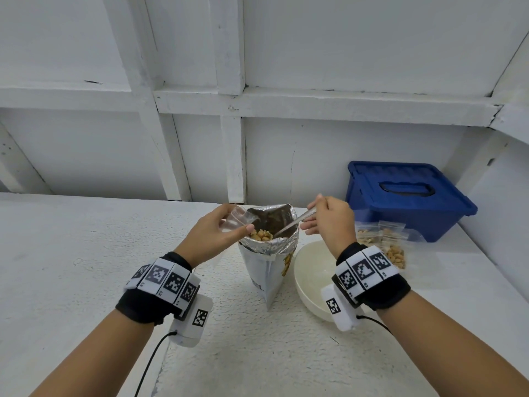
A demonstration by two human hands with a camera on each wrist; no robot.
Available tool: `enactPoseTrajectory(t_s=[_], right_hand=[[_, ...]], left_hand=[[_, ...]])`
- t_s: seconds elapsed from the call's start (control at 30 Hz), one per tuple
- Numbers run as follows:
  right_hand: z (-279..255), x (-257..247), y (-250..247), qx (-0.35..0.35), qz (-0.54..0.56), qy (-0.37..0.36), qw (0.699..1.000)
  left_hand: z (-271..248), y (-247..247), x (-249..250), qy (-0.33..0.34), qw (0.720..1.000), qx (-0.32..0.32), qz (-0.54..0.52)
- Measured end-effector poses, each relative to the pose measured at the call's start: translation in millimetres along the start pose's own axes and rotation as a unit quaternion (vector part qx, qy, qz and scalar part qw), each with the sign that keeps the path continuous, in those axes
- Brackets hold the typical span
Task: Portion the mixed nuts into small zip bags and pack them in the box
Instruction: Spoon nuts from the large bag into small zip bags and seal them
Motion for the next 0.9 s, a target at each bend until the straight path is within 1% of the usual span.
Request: enactPoseTrajectory(t_s=[0.1,0.27,0.37,0.53,0.7,0.9], right_hand=[[4.6,5.0,-8.3,0.021,0.024,0.027,0.999],[9.3,5.1,-19.3,0.037,0.046,0.056,0.997],[13.3,2.9,-27.0,0.049,0.048,0.058,0.996],[19.5,-4.0,-41.5,0.070,0.059,0.055,0.994],[25.2,-9.4,-46.8,0.070,0.074,0.063,0.993],[25.1,-14.8,-33.7,0.037,0.093,0.065,0.993]], left_hand=[[2.4,-1.5,1.3,0.005,1.000,-0.009,0.028],[9.0,-4.5,11.3,0.023,0.994,-0.007,0.107],[13.4,-2.6,15.8,0.032,0.983,-0.025,0.179],[18.7,2.6,18.8,0.029,0.967,-0.064,0.246],[22.9,8.4,22.6,0.028,0.963,-0.081,0.256],[23.3,17.4,28.6,0.034,0.974,-0.074,0.210]])
Point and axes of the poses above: each hand's wrist, its own z-axis towards the middle knuckle, its own y-axis out of the palm, x = y × z, the point moved 9 cm from there along z, towards the middle knuckle, and after that the axes turned 3 degrees about -z, right-handed, at the moved point
